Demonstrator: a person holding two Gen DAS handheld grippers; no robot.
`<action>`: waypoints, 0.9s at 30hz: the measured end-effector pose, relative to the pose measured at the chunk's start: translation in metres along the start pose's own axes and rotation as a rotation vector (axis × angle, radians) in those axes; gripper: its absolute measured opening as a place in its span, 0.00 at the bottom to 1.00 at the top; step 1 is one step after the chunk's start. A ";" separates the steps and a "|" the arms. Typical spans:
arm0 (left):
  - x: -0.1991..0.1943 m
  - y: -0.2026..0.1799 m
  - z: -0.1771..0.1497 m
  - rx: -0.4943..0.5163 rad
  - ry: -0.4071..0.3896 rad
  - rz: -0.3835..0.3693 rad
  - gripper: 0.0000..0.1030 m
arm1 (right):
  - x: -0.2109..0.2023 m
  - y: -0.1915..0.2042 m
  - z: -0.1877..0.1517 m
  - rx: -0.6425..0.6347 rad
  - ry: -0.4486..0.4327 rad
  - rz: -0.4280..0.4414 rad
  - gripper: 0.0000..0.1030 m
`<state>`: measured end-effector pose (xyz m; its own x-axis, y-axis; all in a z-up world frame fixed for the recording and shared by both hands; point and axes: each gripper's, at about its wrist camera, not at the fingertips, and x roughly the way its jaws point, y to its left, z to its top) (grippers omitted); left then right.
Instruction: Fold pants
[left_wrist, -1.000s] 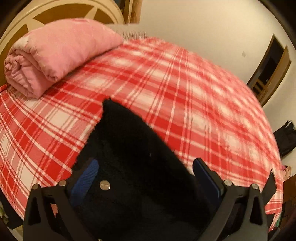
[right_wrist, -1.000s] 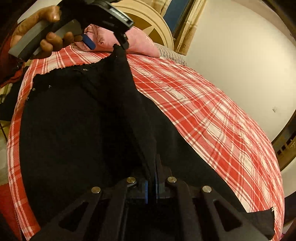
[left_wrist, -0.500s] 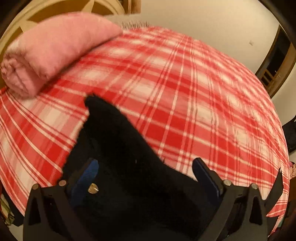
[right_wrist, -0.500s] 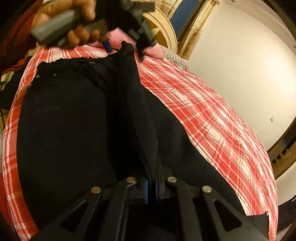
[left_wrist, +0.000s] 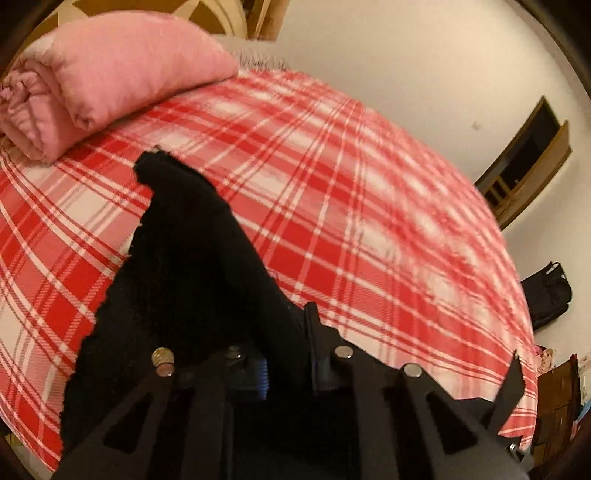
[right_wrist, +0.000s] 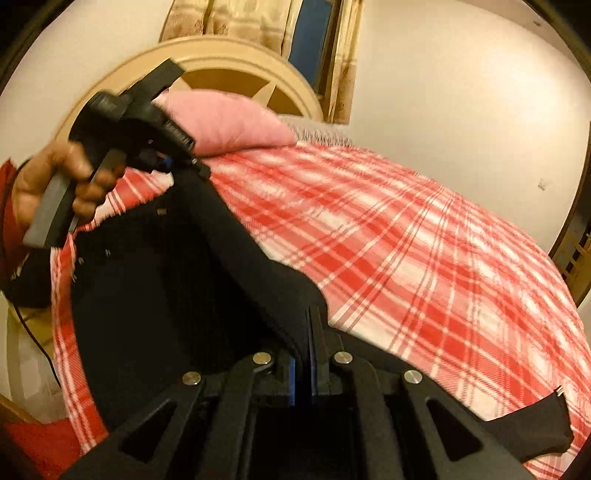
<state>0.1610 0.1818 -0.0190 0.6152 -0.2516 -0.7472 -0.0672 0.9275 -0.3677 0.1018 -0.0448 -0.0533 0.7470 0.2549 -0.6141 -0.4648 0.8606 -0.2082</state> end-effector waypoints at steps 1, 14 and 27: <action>-0.010 -0.002 -0.002 0.008 -0.021 -0.007 0.16 | -0.005 0.000 0.002 -0.003 -0.011 -0.005 0.05; -0.084 0.021 -0.076 0.033 -0.140 0.010 0.16 | -0.048 0.048 -0.044 -0.150 -0.009 -0.002 0.05; -0.044 0.051 -0.131 0.090 -0.076 0.155 0.33 | -0.011 0.075 -0.094 -0.219 0.132 -0.003 0.05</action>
<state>0.0275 0.2041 -0.0777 0.6604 -0.0852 -0.7460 -0.0973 0.9755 -0.1975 0.0144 -0.0245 -0.1338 0.6866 0.1803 -0.7043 -0.5655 0.7413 -0.3616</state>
